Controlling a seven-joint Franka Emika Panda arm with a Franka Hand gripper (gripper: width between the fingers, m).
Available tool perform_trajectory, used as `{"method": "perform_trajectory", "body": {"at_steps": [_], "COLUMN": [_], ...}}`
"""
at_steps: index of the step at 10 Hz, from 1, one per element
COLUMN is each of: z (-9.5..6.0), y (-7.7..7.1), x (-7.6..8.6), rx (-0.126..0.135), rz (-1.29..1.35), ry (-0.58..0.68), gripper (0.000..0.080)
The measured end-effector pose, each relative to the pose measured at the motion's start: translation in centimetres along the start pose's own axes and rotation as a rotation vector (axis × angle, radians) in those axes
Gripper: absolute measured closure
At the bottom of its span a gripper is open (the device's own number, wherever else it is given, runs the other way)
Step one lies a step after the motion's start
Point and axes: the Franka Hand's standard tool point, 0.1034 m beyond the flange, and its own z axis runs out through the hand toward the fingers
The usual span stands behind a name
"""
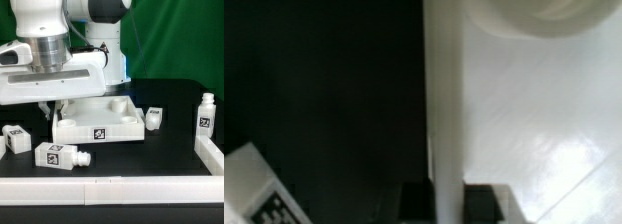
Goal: Assemble one leg
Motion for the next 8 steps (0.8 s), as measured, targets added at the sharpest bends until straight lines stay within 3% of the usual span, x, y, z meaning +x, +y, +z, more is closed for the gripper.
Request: {"method": "perform_trajectory", "body": {"at_steps": [5,8], "z": [-1.1,-0.8], "y": [-5.3,-5.8], "x": [3.8,3.8], "rx": [0.000,-0.002], "rz": [0.131,0.119], "ry": [-0.010,-0.011], "gripper": [0.0745,0.0745]}}
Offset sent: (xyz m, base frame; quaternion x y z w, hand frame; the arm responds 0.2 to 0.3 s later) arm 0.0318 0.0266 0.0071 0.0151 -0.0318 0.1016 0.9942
